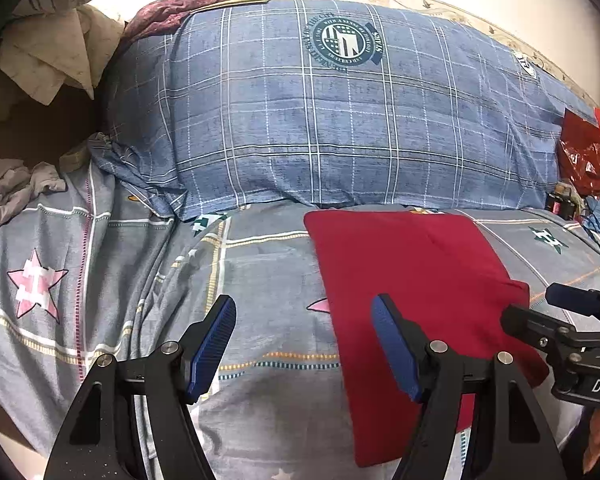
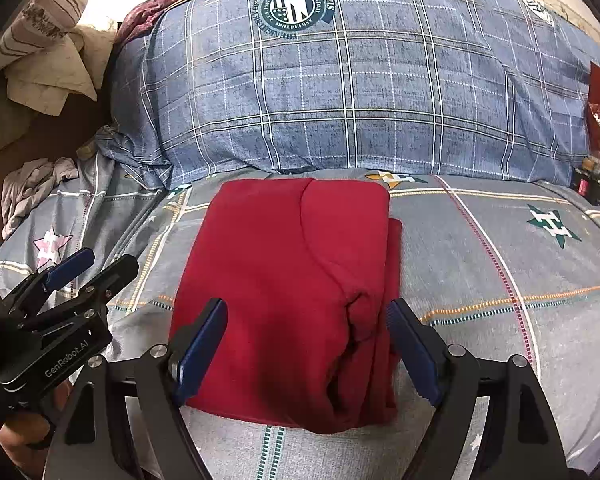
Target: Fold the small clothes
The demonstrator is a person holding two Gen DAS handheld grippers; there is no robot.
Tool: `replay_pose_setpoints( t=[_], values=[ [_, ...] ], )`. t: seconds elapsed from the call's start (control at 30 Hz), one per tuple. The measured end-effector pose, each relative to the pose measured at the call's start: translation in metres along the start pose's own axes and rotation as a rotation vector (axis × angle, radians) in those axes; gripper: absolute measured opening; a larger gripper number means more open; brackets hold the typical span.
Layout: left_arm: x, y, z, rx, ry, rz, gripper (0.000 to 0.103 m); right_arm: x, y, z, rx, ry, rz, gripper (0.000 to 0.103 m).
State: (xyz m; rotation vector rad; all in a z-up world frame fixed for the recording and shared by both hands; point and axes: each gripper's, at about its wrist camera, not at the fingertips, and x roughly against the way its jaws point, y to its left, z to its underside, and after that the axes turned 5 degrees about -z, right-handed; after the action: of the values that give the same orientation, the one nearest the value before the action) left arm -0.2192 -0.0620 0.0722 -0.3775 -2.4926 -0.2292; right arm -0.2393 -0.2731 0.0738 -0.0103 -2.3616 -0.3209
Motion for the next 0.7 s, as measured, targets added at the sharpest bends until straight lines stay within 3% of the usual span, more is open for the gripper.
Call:
replay_pose_setpoints(
  t=[0.7],
  values=[
    [-0.008, -0.019, -0.003, -0.046, 0.000, 0.013, 0.070, -0.012, -0.017, -0.002, -0.031, 0.024, 0.011, 0.084]
  ],
)
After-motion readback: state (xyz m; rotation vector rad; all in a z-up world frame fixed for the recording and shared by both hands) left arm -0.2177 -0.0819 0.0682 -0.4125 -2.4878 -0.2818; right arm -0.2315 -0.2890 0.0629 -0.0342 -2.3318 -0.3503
